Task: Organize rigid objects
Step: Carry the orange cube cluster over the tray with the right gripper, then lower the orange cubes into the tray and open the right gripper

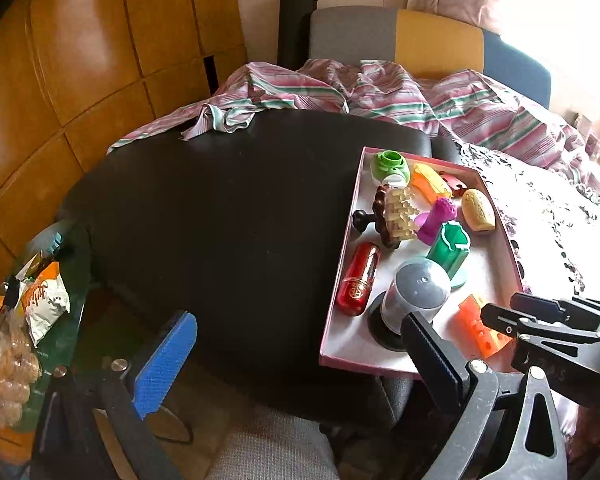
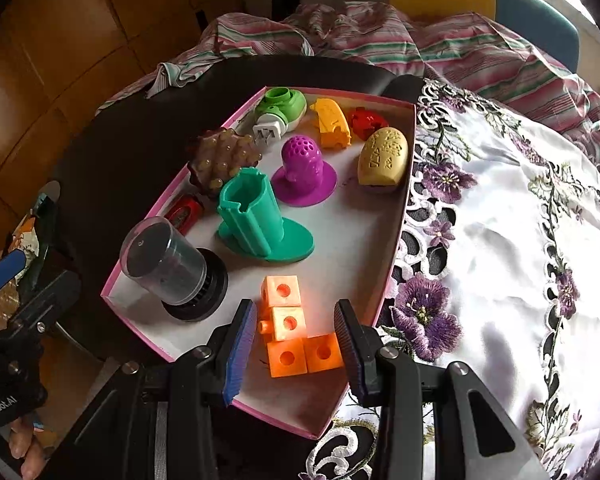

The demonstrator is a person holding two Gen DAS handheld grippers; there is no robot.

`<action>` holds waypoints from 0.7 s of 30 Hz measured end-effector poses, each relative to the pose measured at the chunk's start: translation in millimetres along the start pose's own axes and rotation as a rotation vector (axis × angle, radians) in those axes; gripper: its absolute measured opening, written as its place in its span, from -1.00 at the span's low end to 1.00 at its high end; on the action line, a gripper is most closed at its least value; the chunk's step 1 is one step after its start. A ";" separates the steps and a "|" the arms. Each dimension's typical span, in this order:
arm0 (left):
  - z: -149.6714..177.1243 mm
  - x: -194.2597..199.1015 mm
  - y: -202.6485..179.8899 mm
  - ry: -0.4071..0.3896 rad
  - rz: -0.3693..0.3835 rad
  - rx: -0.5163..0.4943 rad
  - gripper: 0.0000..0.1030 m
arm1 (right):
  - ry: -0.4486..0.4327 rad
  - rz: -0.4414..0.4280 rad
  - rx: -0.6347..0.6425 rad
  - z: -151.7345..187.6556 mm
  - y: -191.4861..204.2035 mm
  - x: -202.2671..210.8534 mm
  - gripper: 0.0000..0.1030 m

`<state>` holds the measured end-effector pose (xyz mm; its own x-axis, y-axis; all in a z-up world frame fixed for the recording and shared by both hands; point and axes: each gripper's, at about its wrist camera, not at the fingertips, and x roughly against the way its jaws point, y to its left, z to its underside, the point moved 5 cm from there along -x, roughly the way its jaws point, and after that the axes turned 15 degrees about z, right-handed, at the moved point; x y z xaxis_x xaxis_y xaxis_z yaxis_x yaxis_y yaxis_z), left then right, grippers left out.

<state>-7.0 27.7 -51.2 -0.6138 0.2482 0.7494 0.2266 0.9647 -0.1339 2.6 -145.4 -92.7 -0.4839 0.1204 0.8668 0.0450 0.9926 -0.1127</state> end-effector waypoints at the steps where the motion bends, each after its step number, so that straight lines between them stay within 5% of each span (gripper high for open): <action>1: -0.1 0.2 0.0 -0.001 -0.001 -0.001 0.99 | -0.004 0.008 0.004 -0.8 0.5 1.1 -0.21; 21: -5.8 -2.2 -3.8 0.019 -0.014 0.002 0.99 | -0.033 0.093 -0.041 -7.8 -11.4 18.5 -0.12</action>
<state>-2.1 23.0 -48.6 -0.6021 0.2333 0.7636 0.2168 0.9682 -0.1249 0.0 -154.3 -71.6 -0.5041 0.2122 0.8371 0.1264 0.9770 -0.1716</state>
